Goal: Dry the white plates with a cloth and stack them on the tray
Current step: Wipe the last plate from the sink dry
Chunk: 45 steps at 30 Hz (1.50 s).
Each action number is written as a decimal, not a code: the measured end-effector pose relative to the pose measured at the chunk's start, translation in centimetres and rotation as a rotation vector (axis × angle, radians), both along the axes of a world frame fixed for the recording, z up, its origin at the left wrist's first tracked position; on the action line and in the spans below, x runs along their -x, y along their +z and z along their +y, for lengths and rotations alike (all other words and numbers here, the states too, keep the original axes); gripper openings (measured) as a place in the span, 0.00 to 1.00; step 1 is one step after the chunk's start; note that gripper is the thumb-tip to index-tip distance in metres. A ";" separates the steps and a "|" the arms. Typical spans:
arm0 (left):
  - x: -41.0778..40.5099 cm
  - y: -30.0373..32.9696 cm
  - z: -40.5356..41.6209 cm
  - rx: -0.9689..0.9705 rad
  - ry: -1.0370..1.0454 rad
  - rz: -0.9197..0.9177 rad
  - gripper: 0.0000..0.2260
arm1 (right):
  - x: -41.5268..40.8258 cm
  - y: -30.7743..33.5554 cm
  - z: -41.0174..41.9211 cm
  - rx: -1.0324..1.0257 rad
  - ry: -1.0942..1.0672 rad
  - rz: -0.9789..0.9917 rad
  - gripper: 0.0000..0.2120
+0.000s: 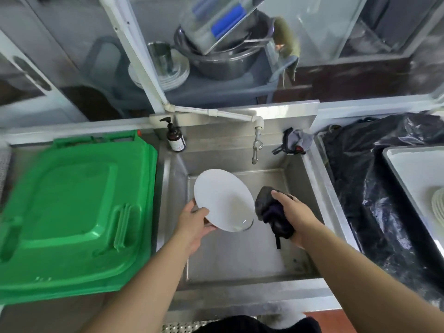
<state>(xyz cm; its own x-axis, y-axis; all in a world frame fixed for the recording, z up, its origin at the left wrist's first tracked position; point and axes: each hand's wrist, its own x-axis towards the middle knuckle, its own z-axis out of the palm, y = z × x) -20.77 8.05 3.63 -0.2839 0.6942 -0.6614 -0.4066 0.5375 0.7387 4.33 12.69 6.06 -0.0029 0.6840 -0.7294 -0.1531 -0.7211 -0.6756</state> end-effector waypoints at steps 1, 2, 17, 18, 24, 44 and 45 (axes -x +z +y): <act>-0.2 1.0 0.1 -0.028 0.009 0.002 0.25 | 0.2 1.0 0.4 -0.015 -0.011 0.032 0.15; -0.4 2.0 0.2 -0.055 0.015 0.005 0.24 | 0.4 2.1 0.8 -0.034 -0.016 0.061 0.16; -7.4 15.3 -2.1 -0.419 0.028 0.093 0.16 | -1.3 13.8 4.7 -1.248 0.607 -1.029 0.24; -7.6 15.9 -2.3 -0.446 0.030 0.100 0.16 | -1.3 14.1 4.7 -1.254 0.617 -1.068 0.23; -7.3 18.8 -1.7 -0.582 0.034 0.080 0.20 | 0.7 16.1 0.4 -1.318 0.603 -0.939 0.20; -0.7 23.5 -3.0 -0.806 -0.012 0.128 0.19 | 9.8 25.3 4.9 -1.329 0.281 -1.103 0.19; -0.4 23.8 -2.9 -0.810 0.003 0.126 0.19 | 9.7 24.8 4.8 -1.285 0.276 -1.106 0.19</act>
